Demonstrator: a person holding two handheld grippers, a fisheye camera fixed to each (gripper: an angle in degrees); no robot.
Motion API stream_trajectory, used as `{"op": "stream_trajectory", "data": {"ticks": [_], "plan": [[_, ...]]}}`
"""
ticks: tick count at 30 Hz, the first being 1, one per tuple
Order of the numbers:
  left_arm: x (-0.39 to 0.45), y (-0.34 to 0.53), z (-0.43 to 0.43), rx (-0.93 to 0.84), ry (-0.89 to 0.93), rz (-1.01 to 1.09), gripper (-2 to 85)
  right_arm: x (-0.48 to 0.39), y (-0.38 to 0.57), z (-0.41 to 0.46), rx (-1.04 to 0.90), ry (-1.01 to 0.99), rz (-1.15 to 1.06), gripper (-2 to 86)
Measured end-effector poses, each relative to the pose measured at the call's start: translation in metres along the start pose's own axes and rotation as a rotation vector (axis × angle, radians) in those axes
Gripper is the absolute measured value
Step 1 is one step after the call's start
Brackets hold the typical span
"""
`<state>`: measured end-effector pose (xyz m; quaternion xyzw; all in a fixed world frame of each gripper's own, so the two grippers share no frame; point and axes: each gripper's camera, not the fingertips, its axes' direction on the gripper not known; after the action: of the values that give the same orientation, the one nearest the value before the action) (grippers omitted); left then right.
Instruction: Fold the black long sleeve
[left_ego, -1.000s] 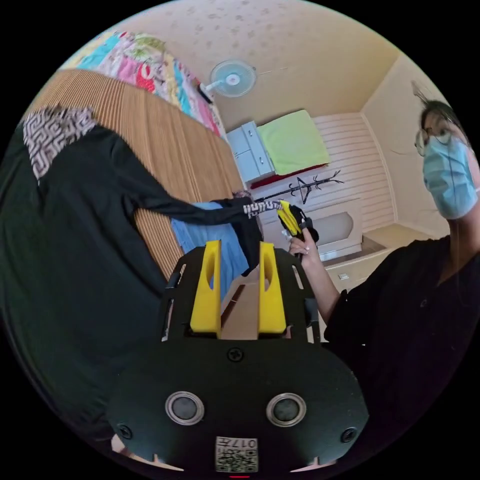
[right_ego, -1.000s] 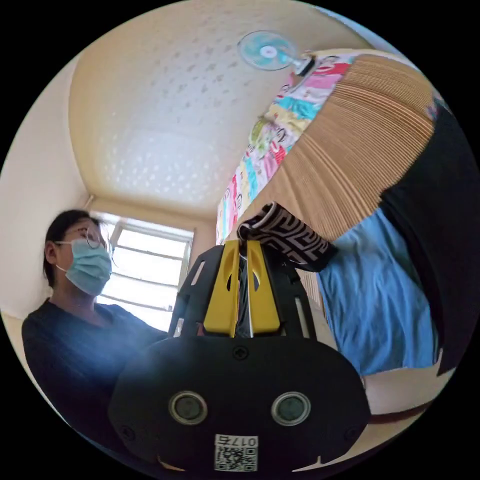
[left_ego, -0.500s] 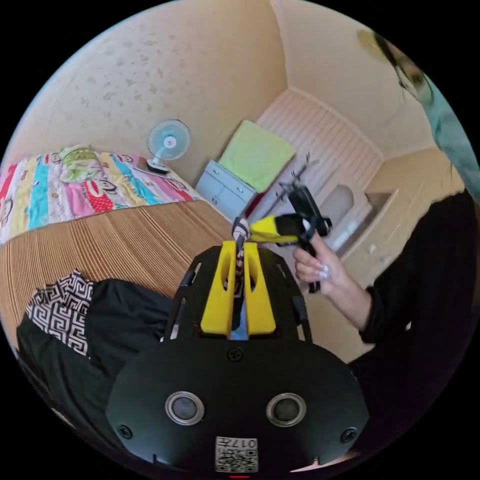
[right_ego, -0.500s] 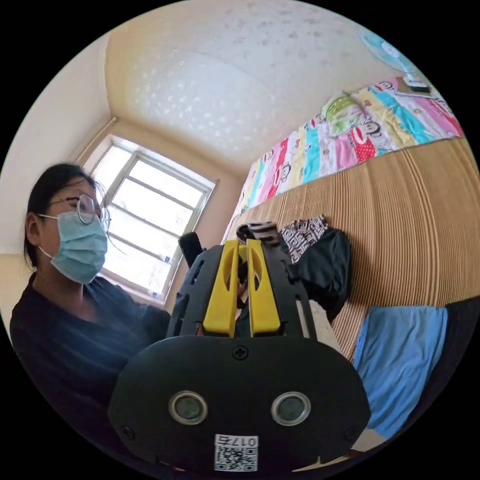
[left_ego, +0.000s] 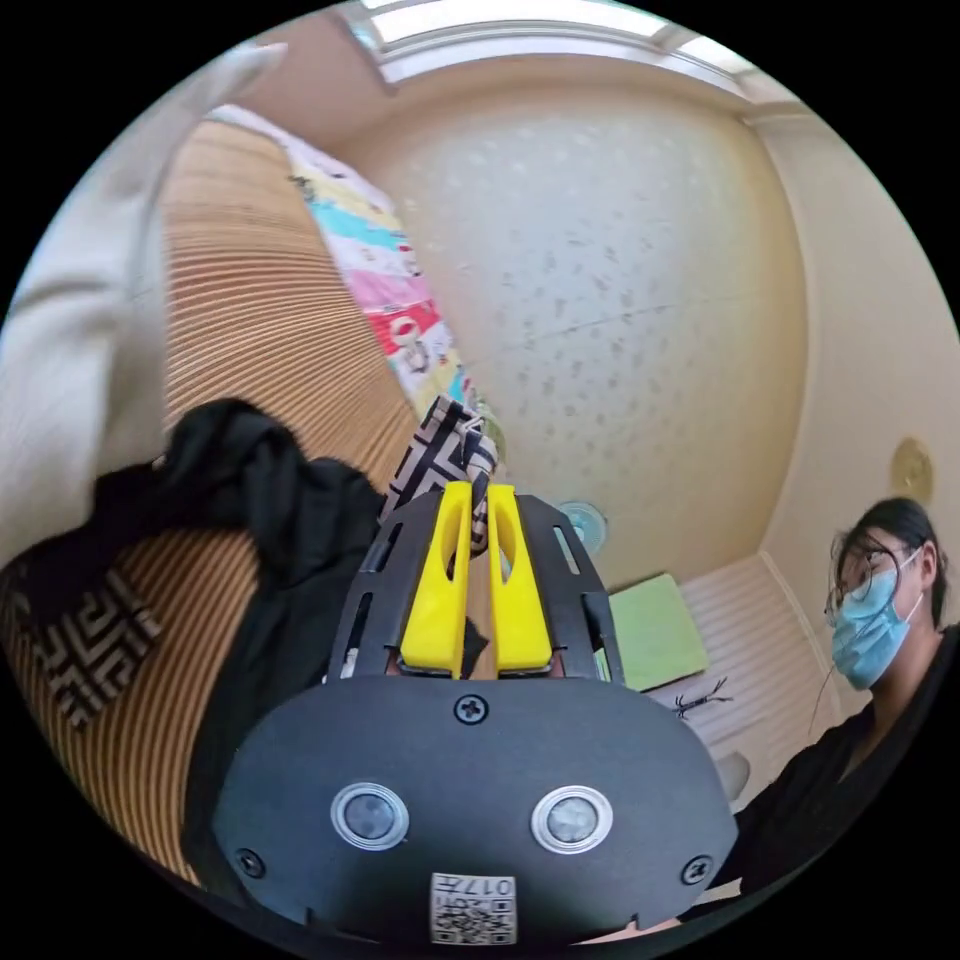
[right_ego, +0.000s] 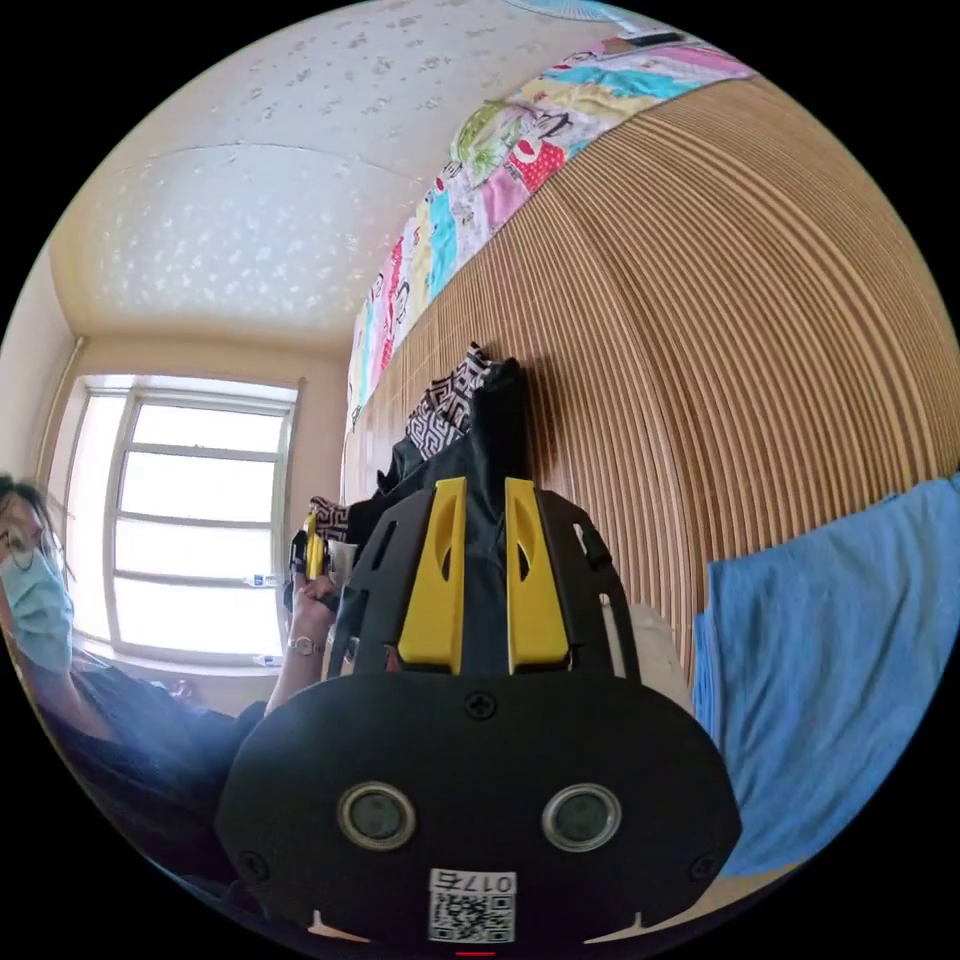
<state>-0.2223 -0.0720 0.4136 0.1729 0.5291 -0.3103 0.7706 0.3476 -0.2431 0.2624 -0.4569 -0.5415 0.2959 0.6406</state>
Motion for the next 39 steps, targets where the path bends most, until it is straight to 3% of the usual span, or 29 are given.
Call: {"op": "stream_trajectory", "data": {"ticks": [6,10,12,18,22,28,33,39], "plan": [[-0.010,-0.008,0.000,-0.047,0.041,-0.021,2.5,0.007,-0.081,0.061,0.016,-0.069,0.015,10.8],[0.010,-0.022,0.005,-0.075,0.079,0.007,2.7,-0.015,-0.116,0.092,-0.097,0.163,0.066,6.0],[0.018,-0.028,0.005,-0.074,0.108,0.008,2.8,-0.015,-0.126,0.099,-0.116,0.171,0.059,4.0],[0.001,-0.038,0.009,-0.014,0.325,-0.162,3.1,-0.011,-0.160,0.056,0.061,0.245,0.057,1.5],[-0.003,-0.040,0.036,-0.143,0.044,-0.076,3.4,0.027,-0.197,0.063,0.041,0.305,0.085,1.3],[0.000,-0.036,0.063,-0.250,-0.057,0.011,8.1,0.048,-0.232,0.057,0.085,0.249,0.087,2.8],[0.019,-0.031,0.060,-0.256,-0.103,0.031,12.7,0.010,-0.210,0.032,0.162,0.277,0.017,7.7],[0.039,0.004,0.057,-0.314,-0.201,0.046,13.2,-0.043,-0.140,0.093,-0.094,0.408,-0.150,7.0]]}}
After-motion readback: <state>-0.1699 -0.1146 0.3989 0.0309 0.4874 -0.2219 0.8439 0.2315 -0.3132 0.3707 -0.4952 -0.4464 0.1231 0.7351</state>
